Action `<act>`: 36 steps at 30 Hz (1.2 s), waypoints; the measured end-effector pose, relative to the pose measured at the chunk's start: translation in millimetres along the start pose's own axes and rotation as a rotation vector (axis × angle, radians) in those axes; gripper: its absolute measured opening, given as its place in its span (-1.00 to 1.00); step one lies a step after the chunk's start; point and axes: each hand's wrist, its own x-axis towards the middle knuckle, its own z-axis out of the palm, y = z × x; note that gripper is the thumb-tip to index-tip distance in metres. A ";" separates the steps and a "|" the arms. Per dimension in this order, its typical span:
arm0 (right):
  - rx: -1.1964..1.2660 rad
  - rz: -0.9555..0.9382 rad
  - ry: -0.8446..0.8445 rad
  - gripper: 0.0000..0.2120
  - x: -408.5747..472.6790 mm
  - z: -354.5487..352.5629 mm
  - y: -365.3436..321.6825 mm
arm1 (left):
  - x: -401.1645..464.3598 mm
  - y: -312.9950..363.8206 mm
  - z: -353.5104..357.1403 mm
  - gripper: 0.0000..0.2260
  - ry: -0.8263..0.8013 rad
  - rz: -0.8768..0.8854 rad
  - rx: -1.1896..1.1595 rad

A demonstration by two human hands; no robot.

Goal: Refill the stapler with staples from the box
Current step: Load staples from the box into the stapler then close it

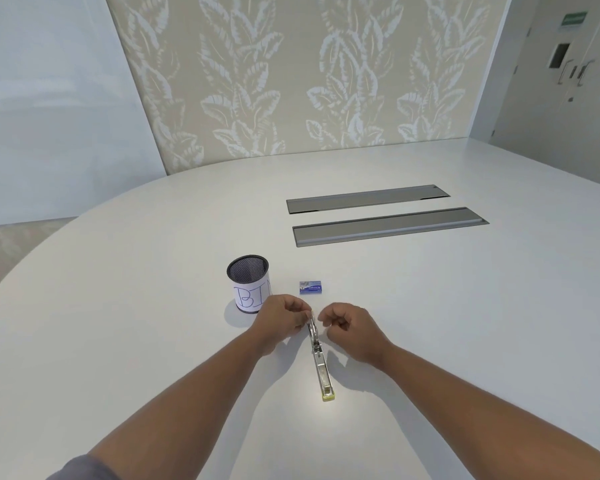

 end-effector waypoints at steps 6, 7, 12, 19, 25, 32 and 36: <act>-0.002 -0.016 -0.092 -0.90 -5.4 8.2 -1.5 | -0.4 4.4 0.5 -0.97 -0.012 0.014 0.090; -0.026 -0.016 -0.087 -0.91 -5.5 9.0 0.0 | -0.6 5.1 0.8 -0.97 -0.005 0.014 0.101; -0.055 -0.005 -0.106 -0.91 -4.0 9.3 2.1 | 0.1 6.5 1.2 -0.97 -0.016 0.004 0.116; -0.024 0.000 -0.116 -0.90 -2.2 8.7 4.2 | 0.1 4.6 0.8 -0.95 -0.030 -0.017 0.182; -0.075 0.000 -0.100 -0.87 -1.8 10.5 6.8 | -1.7 9.8 -0.5 -0.95 -0.023 -0.034 0.229; -0.073 0.019 -0.091 -0.87 -1.4 11.4 6.3 | -1.3 11.6 -2.7 -0.94 -0.017 -0.031 0.258; -0.084 0.010 -0.093 -0.88 -0.9 11.1 6.4 | -3.2 11.2 -1.6 -0.92 0.009 -0.033 0.295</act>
